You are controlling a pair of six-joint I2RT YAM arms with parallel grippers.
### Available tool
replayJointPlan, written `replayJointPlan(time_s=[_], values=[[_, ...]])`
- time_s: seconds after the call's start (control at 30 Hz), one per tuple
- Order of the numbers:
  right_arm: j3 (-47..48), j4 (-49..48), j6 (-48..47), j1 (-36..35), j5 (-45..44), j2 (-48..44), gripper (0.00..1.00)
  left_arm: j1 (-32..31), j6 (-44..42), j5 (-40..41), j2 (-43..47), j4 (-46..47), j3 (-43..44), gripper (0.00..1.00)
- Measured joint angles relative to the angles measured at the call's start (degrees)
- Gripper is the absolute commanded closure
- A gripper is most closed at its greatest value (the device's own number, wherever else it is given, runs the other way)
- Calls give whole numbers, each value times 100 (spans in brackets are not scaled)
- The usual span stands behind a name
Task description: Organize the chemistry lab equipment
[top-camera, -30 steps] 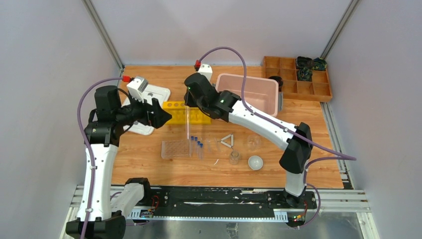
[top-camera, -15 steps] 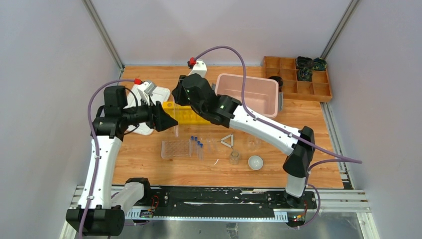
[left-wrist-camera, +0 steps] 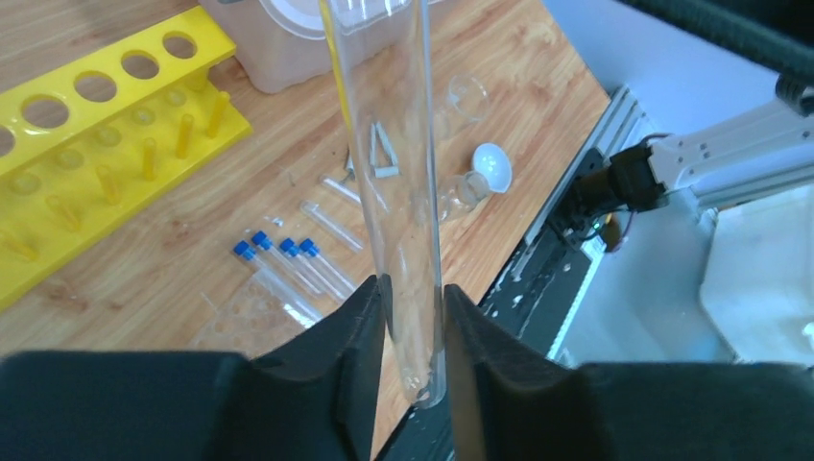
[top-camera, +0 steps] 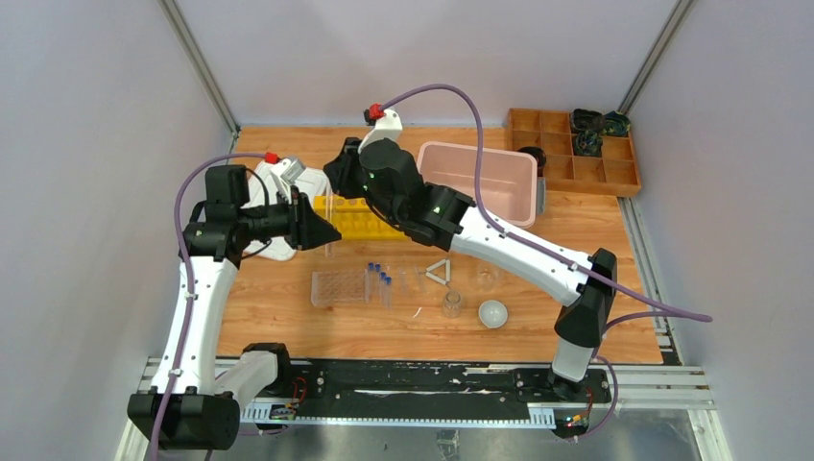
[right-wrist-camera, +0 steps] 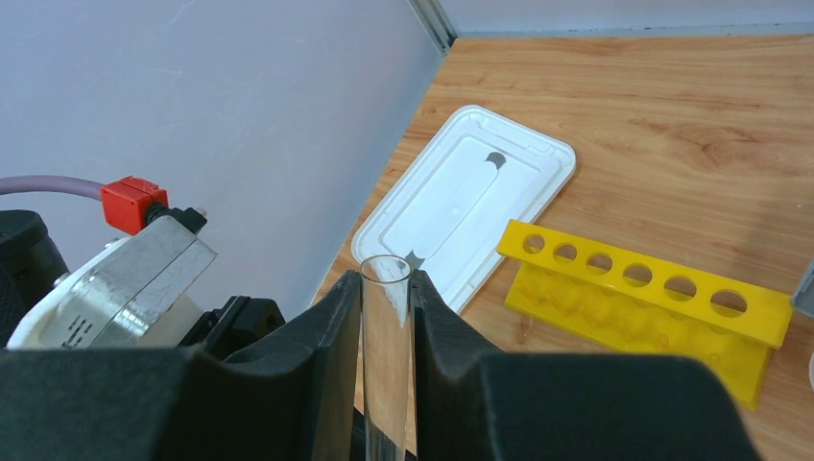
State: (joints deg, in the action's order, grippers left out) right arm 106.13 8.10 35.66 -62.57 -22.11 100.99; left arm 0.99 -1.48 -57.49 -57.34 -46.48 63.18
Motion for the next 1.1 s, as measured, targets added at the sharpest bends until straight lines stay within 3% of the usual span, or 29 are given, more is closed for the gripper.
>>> replayJointPlan(time_s=[0.07, 0.1, 0.23, 0.33, 0.47, 0.67, 1.03, 1.1], values=[[-11, -24, -24, -4, 0, 0, 99, -2, -20, -46, -2, -2, -2, 82], [-26, -50, -42, -9, 0, -4, 91, 4, -13, -17, -2, -9, -2, 86], [-85, -50, -87, -20, 26, -74, 46, 11, -76, 31, 11, -17, -9, 95], [-76, 127, -81, -20, 144, -85, 37, -2, -216, 31, 63, -17, -9, 97], [109, 798, -101, -17, 514, -76, 38, -2, -398, 70, 179, -17, -9, 99], [518, 1388, -79, -4, 1110, -66, 54, -2, -568, 114, 280, -17, -9, 100], [1071, 2009, -33, 118, 1672, 278, 58, -2, -610, 122, 396, -17, -9, 100], [1071, 2061, -33, 125, 1681, 328, 64, -2, -608, 125, 398, -17, -9, 100]])
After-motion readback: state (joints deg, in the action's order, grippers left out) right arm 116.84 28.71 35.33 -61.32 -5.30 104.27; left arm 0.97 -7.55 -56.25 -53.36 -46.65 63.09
